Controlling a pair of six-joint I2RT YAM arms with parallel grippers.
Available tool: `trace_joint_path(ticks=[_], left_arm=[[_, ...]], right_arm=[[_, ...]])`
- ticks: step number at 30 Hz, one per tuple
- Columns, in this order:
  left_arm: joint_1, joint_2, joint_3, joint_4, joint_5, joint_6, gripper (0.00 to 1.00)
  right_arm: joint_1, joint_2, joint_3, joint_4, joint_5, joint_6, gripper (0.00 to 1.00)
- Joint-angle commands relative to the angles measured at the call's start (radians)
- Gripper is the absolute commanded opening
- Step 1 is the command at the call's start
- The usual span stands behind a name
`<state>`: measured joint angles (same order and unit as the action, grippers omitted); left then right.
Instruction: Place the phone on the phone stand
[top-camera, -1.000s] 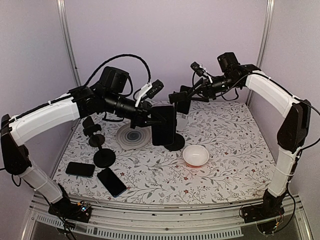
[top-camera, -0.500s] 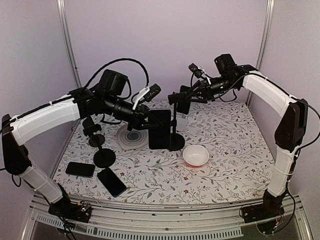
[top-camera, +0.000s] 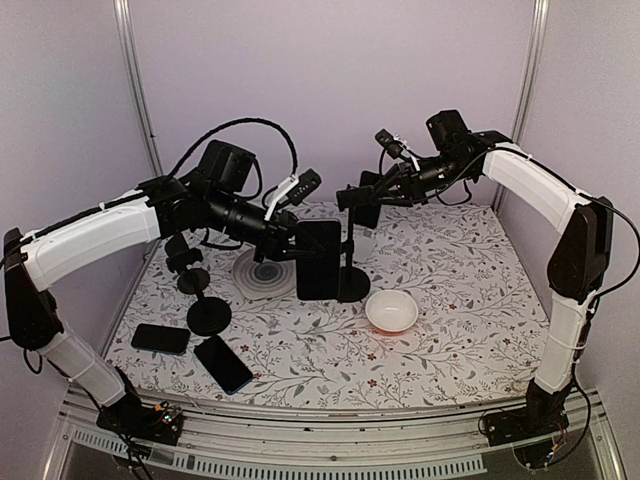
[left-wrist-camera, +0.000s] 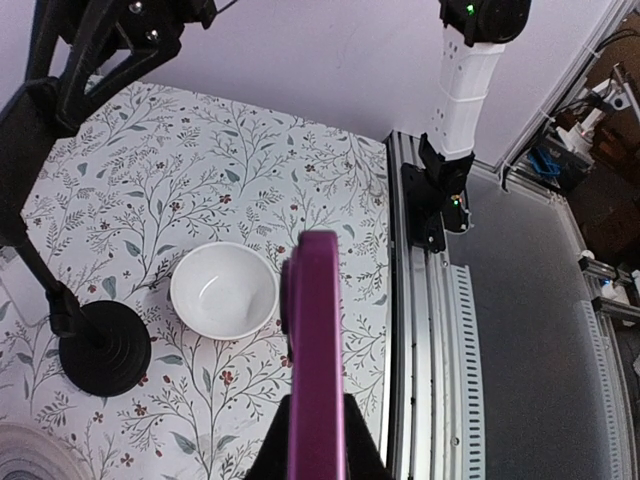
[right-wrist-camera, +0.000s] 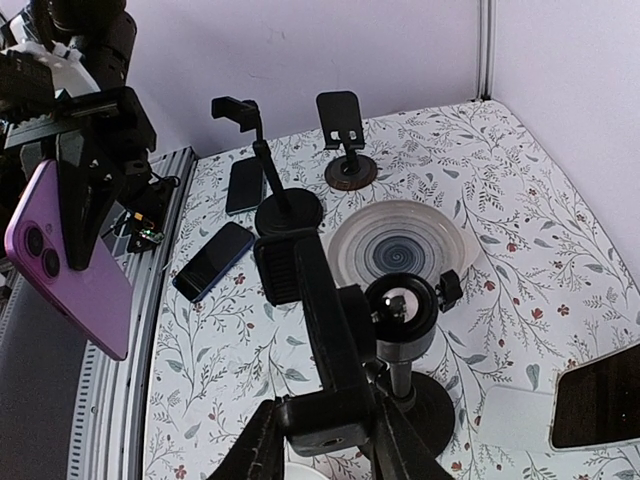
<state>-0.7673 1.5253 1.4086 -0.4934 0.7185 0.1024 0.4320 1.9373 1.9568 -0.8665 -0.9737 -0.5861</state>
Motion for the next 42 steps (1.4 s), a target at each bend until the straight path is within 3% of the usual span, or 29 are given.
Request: trace_joint_path(ticks=[1,8,17,22,31,36,42], left_arm=[[0.015,-0.025,-0.002,0.022,0.025,0.004,0.00],[0.014,-0.026,-0.003,0.015,0.030,0.002,0.00],[0.014,-0.029,-0.005,0.015,0.031,-0.006,0.00],[0.015,-0.027,-0.007,0.015,0.036,-0.006,0.00],[0.015,-0.022,-0.006,0.014,0.047,-0.011,0.00],[0.015,-0.028,-0.005,0.010,0.046,-0.009,0.00],[0.014,-0.024,0.003,0.009,0.047,-0.008,0.00]], right_arm=[[0.008,0.019,0.026,0.019,0.007,0.020,0.28],[0.007,0.035,0.027,0.041,0.039,0.059,0.32],[0.007,0.046,0.051,0.040,0.022,0.068,0.30],[0.007,0.033,0.052,0.032,0.012,0.067,0.40],[0.008,0.033,0.051,0.021,0.007,0.067,0.34],[0.007,0.017,0.051,0.020,0.009,0.066,0.45],[0.004,0.009,0.051,0.018,0.014,0.065,0.45]])
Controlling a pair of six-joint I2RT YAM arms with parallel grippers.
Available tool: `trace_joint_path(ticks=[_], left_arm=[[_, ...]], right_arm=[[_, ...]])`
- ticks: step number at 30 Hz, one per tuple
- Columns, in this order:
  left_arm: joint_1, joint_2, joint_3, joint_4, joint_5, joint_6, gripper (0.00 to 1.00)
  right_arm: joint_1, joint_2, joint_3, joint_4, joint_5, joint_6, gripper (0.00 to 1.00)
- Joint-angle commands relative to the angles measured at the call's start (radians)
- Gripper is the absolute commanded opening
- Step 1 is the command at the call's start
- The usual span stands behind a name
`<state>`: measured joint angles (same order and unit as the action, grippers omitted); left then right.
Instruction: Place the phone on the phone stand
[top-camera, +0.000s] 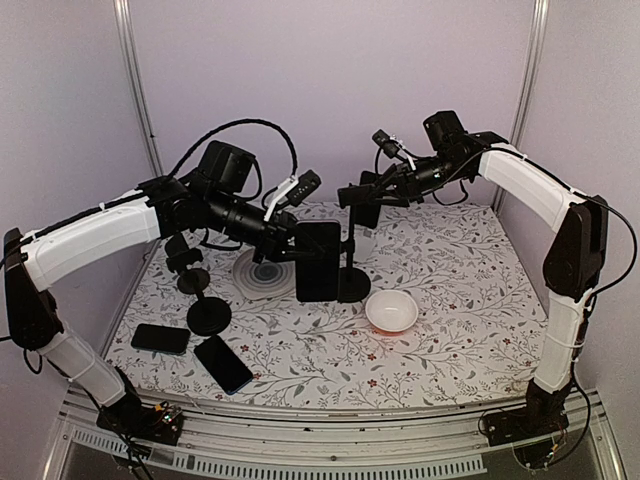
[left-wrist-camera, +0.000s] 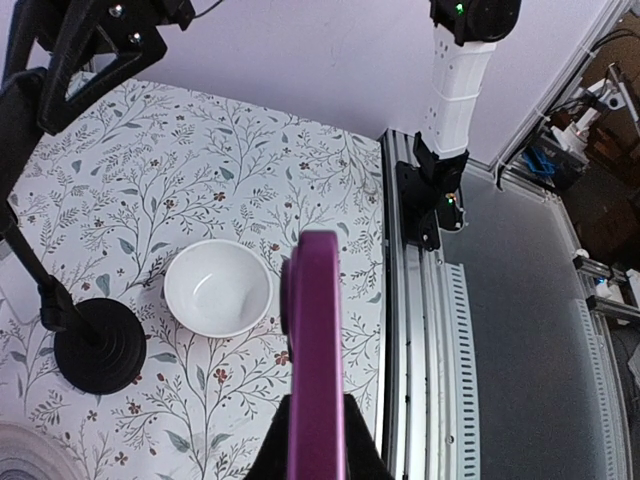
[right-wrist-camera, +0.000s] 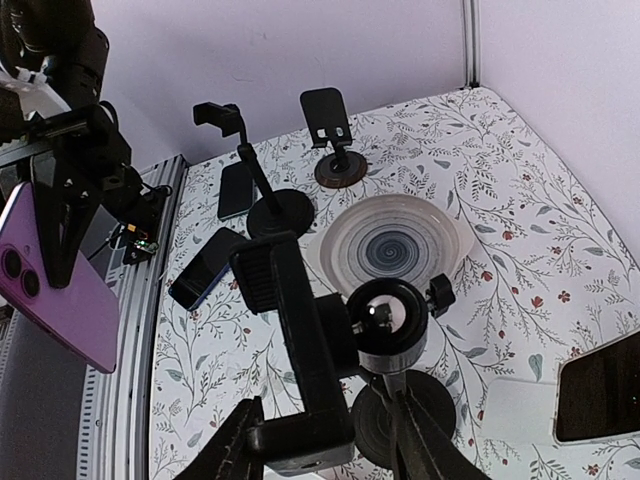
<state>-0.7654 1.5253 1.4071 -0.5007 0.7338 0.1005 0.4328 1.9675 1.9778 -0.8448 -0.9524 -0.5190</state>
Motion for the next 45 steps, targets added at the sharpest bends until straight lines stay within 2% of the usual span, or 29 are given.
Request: trace_joint_path(ticks=[1,7,11,18,23,29,38,45], left_arm=[[0.012,-0.022,0.006,0.016,0.033,-0.006,0.00],[0.013,-0.020,0.007,0.007,0.035,-0.003,0.00],[0.013,-0.018,0.007,0.007,0.040,-0.003,0.00],[0.013,-0.010,0.010,0.006,0.044,-0.001,0.00],[0.014,-0.008,0.006,0.007,0.047,0.000,0.00],[0.013,-0.003,0.001,0.007,0.051,0.001,0.00],[0.013,-0.001,0.000,0.007,0.053,0.007,0.00],[0.012,0.001,0.001,0.003,0.054,0.009,0.00]], right_arm=[[0.003,-0.021,0.030,-0.005,-0.010,-0.004,0.45],[-0.003,-0.023,0.030,-0.006,-0.015,-0.002,0.46],[-0.006,-0.030,0.030,-0.013,-0.018,-0.011,0.56],[-0.011,-0.029,0.028,-0.005,-0.018,-0.011,0.55],[-0.024,-0.029,0.027,0.012,-0.031,0.006,0.62],[-0.025,-0.027,0.027,0.010,-0.065,-0.001,0.62],[-0.025,-0.023,0.027,-0.004,-0.094,-0.019,0.49],[-0.025,-0.020,0.028,-0.013,-0.104,-0.037,0.26]])
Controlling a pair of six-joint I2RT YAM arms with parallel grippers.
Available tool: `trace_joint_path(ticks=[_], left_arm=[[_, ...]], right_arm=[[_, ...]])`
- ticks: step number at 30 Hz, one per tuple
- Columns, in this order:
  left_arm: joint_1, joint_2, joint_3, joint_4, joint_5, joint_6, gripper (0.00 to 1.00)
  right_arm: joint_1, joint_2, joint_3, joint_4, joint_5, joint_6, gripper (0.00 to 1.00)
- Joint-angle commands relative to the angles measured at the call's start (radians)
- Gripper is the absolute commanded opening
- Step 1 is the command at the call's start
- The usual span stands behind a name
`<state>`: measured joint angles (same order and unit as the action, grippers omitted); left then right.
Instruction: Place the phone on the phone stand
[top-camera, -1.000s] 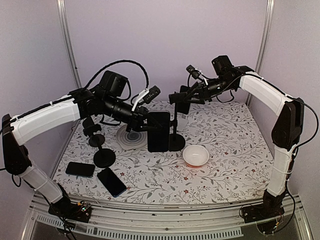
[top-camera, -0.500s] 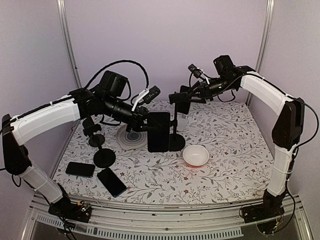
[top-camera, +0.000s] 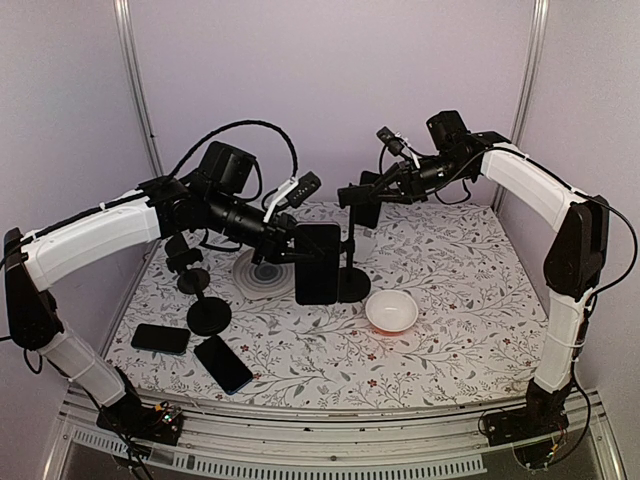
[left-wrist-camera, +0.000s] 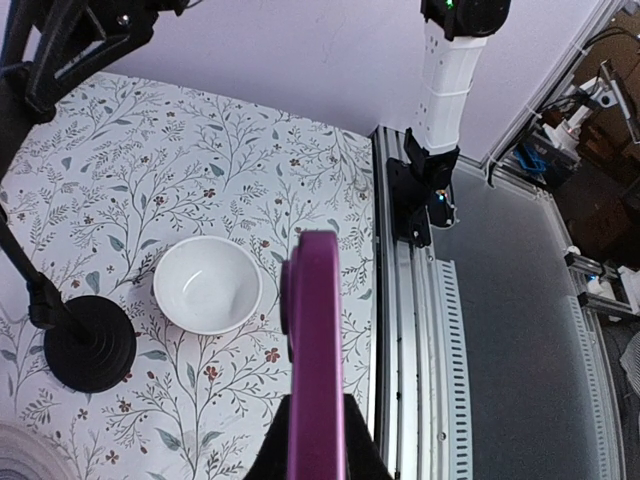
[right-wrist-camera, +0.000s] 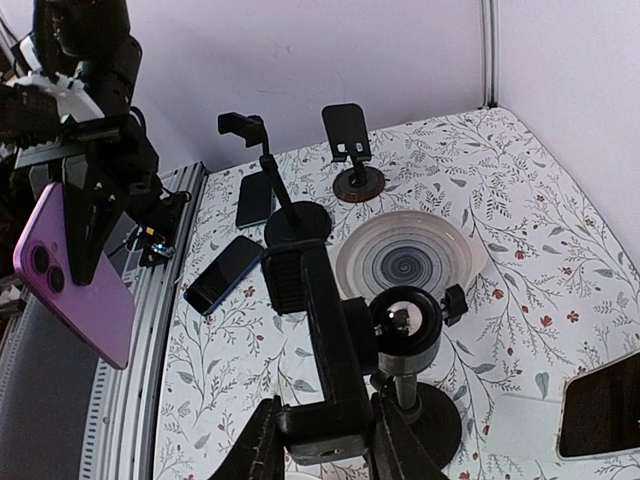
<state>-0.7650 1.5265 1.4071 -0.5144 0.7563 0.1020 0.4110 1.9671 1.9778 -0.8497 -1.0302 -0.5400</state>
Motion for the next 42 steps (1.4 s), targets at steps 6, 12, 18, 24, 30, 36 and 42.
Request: trace_joint_path(ticks=[6,12,18,24,30,36,42], left_arm=[[0.013,-0.008,0.022,-0.003,0.015,0.019,0.00],[0.013,-0.025,0.024,0.075,0.005,-0.007,0.00],[0.011,-0.048,0.048,0.166,0.003,-0.036,0.00],[0.012,-0.100,0.003,0.287,-0.003,-0.073,0.00],[0.012,-0.107,-0.032,0.371,0.018,-0.102,0.00],[0.014,-0.077,-0.040,0.422,0.088,-0.055,0.00],[0.065,0.018,0.052,0.363,0.199,0.009,0.00]], right_arm=[[-0.003,-0.008,0.027,-0.001,-0.047,-0.016,0.20],[0.011,-0.019,-0.001,0.087,-0.116,0.059,0.08],[0.070,-0.060,-0.013,0.164,-0.130,0.125,0.03],[0.128,-0.046,-0.019,0.216,-0.117,0.180,0.00],[0.179,-0.034,-0.065,0.249,-0.115,0.202,0.00],[0.213,-0.062,-0.201,0.323,-0.139,0.209,0.00],[0.224,-0.078,-0.294,0.366,-0.148,0.221,0.00]])
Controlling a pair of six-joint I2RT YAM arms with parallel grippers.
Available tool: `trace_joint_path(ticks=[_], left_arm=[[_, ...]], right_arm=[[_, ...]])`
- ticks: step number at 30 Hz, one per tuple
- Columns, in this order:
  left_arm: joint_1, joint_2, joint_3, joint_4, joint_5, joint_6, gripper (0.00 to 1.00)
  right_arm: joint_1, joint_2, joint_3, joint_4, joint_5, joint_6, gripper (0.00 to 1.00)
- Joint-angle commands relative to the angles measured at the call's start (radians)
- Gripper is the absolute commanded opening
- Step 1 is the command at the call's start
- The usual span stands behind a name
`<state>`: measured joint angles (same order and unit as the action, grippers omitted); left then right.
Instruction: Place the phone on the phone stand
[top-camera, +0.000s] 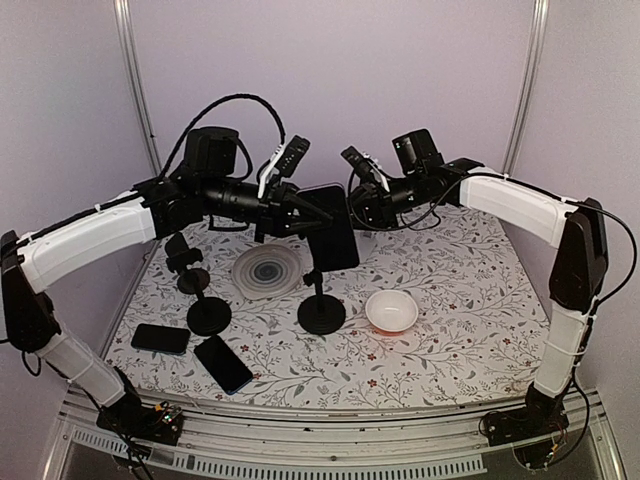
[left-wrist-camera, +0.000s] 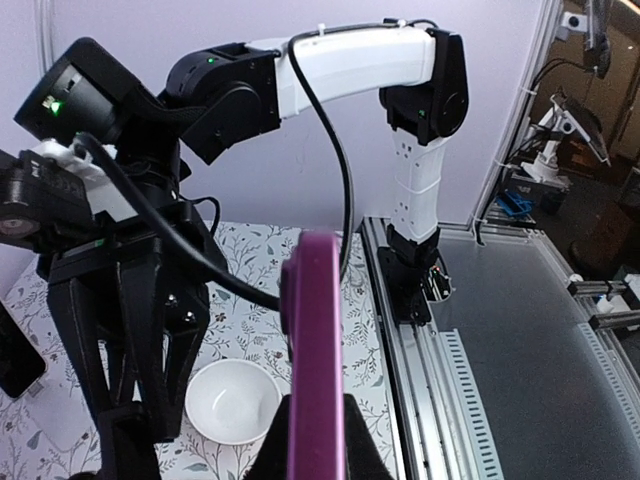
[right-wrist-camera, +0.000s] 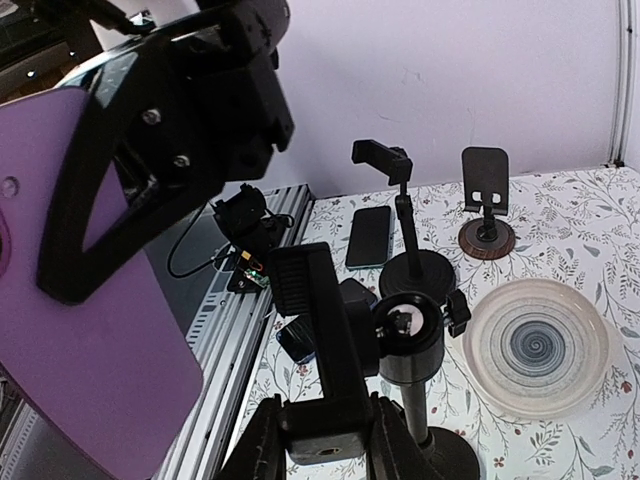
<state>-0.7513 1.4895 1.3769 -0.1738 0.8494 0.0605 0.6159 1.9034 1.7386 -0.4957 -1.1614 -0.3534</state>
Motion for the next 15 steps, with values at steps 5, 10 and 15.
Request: trace_joint_path(ticks=[5,10,15], left_arm=[[0.090,0.152,0.184,-0.066,0.138,0.094,0.00],[0.125,0.235,0.290,-0.160,0.173,0.120,0.00],[0.151,0.286,0.354,-0.228,0.200,0.125,0.00]], right_arm=[[0.019,-0.028,-0.044,0.011,0.004,0.030,0.00],[0.018,-0.025,-0.032,0.004,-0.002,0.031,0.00],[0.018,-0.031,-0.020,-0.010,0.006,0.028,0.00]])
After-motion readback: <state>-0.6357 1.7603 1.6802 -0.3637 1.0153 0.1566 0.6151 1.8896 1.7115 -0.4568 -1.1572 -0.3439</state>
